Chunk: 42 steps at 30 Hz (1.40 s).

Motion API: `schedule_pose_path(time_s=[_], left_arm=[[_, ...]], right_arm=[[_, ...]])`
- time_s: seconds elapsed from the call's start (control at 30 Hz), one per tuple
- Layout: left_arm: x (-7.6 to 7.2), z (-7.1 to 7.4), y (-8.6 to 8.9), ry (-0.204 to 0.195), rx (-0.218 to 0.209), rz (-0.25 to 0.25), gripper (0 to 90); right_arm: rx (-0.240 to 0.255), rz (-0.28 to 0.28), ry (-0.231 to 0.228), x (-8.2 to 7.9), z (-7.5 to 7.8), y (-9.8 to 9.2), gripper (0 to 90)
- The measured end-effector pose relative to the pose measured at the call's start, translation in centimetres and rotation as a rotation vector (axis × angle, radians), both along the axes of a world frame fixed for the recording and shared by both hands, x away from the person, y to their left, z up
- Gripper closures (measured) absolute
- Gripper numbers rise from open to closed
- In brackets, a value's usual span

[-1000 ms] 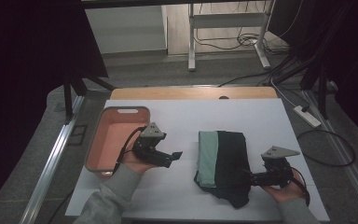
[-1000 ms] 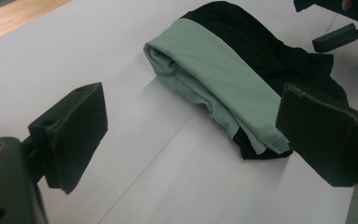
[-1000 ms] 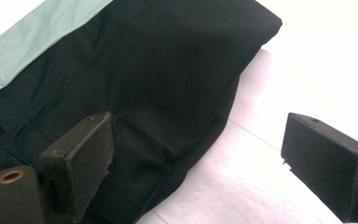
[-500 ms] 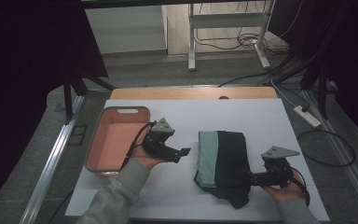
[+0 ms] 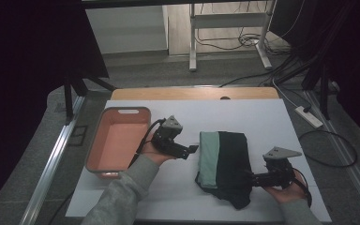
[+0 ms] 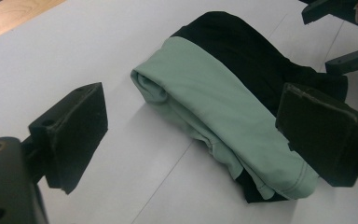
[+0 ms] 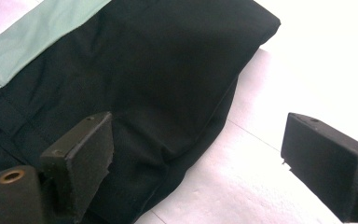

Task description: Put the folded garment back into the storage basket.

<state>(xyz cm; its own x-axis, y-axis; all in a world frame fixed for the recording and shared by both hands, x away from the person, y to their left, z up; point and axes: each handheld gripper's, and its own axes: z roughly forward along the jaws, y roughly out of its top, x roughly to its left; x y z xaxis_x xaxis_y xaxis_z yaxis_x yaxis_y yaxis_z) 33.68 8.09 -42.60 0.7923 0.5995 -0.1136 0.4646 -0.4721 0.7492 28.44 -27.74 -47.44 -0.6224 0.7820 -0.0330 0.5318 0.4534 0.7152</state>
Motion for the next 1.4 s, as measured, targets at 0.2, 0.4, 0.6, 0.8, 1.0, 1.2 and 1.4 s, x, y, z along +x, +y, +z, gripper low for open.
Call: schedule_pose_path(time_s=[0.2, 0.4, 0.6, 0.8, 1.0, 1.2, 1.4], left_arm=[[0.8, -0.3, -0.6, 0.012, -0.002, -0.001, 10.0], [1.3, -0.4, -0.9, 0.017, -0.004, 0.001, 10.0], [1.7, -0.5, -1.1, 0.021, 0.003, 0.003, 10.0], [2.1, -0.6, -1.4, 0.024, 0.012, 0.001, 10.0], [2.6, -0.6, -1.8, 0.021, 0.014, 0.008, 10.0], [3.1, -0.7, -2.3, 0.038, 0.008, 0.004, 10.0], [3.6, -0.8, -2.7, 0.046, 0.013, -0.002, 10.0]], right_arm=[[-0.002, -0.002, 0.001, 0.0, 0.0, 0.0, 9.7], [-0.002, -0.001, 0.002, 0.0, -0.1, 0.0, 9.7], [-0.003, -0.002, 0.002, 0.0, -0.1, 0.0, 9.7], [-0.003, -0.003, 0.002, 0.0, -0.1, 0.0, 9.7], [-0.001, -0.004, 0.001, 0.0, -0.1, -0.1, 9.7], [-0.003, -0.004, 0.001, 0.0, -0.1, 0.0, 9.8], [-0.002, -0.005, 0.0, 0.0, -0.1, 0.0, 9.8]])
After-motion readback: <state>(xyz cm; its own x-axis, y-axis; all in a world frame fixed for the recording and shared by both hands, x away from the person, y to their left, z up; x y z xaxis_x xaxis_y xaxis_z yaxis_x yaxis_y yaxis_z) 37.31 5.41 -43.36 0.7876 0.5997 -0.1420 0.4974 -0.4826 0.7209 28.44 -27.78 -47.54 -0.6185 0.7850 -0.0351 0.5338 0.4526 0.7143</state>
